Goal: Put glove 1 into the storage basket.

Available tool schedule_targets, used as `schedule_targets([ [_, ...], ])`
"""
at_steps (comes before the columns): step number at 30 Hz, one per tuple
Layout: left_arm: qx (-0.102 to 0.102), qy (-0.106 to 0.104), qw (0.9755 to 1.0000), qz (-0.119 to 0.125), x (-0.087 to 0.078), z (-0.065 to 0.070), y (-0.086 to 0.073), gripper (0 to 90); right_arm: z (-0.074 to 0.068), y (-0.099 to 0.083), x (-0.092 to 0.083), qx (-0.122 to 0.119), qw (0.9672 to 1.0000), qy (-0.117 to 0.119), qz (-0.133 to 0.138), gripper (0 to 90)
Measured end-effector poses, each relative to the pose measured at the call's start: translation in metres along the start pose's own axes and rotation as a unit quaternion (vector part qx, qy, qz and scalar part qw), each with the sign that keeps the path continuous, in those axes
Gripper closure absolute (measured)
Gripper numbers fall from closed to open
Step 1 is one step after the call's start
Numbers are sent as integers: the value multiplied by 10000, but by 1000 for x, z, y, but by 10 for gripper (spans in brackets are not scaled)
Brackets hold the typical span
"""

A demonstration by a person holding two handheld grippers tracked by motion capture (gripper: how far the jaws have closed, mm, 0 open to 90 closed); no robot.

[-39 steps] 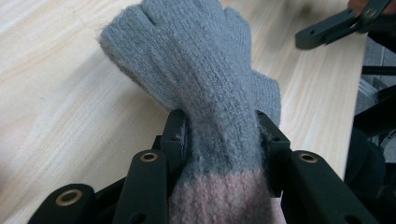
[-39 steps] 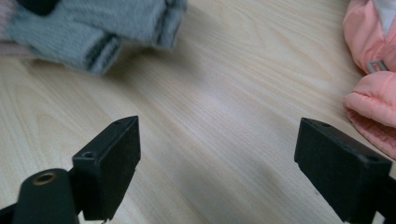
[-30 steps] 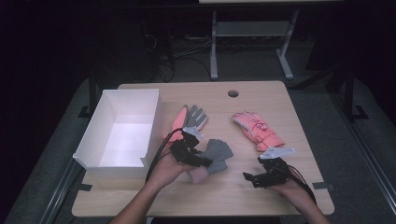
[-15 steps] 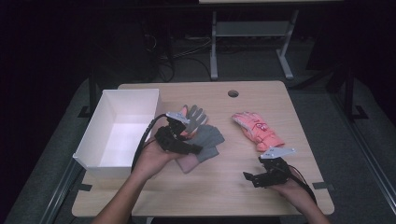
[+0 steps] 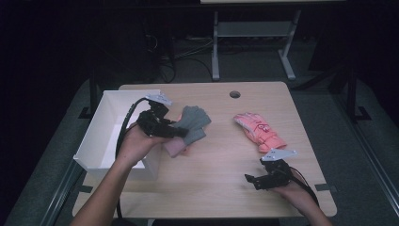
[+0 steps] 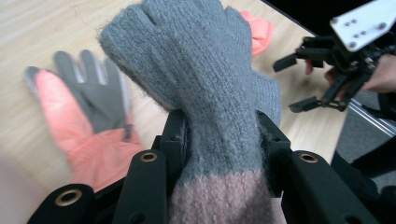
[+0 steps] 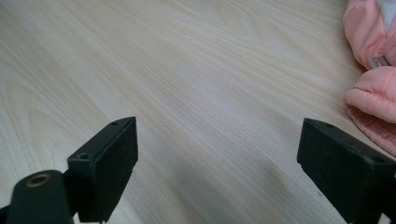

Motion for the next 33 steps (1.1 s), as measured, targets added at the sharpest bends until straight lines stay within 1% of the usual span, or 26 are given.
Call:
schedule_targets([
  [4, -50, 141, 9999, 48, -9, -13, 2, 623, 0, -1, 0, 5, 10000, 4, -9, 121],
  [5, -89, 176, 9997, 116, -11, -15, 2, 623, 0, -1, 1, -7, 10000, -2, -18, 121],
  [8, -179, 261, 9993, 186, -19, -24, 2, 623, 0, -1, 2, 6, 10000, -8, -29, 121],
  [10, -200, 344, 9990, 196, -25, -30, 1, 623, 0, 0, 2, -27, 10000, -5, -14, 121],
  [16, -360, 628, 9970, 274, -41, -50, -2, 624, 0, -1, 1, -6, 10000, -13, -14, 121],
  [17, -394, 671, 9966, 282, -44, -54, -3, 624, 0, -1, 2, -38, 10000, -15, 7, 121],
  [19, -481, 795, 9951, 325, -49, -62, -5, 624, 0, -1, 1, -4, 10000, -17, -16, 121],
  [22, -626, 914, 9930, 412, -56, -74, -10, 625, 0, -1, 2, -2, 10000, -18, -14, 121],
  [24, -700, 1018, 9915, 406, -61, -82, -14, 625, 1, -1, 2, -53, 10000, -26, -11, 121],
  [25, -742, 1082, 9905, 408, -63, -87, -16, 625, 0, -1, 2, -23, 10000, -26, -21, 121],
  [27, -845, 1177, 9886, 409, -67, -95, -20, 625, 0, -2, 2, -39, 10000, -40, -32, 121],
  [29, -964, 1338, 9853, 444, -70, -103, -25, 625, 0, -2, 1, -36, 10000, -32, -21, 121],
  [30, -1003, 1392, 9842, 431, -72, -107, -27, 625, 0, -2, 2, -42, 10000, -37, -23, 121],
  [33, -1186, 1584, 9792, 438, -75, -119, -35, 625, 0, -2, 2, -54, 10000, -44, -46, 121],
])
Point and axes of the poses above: each handheld gripper's, and its own axes: x roughly forward along the jaws, y roughly out of its top, z roughly to its right, the point moved 6 cm from there along x, roughly forward along the jaws
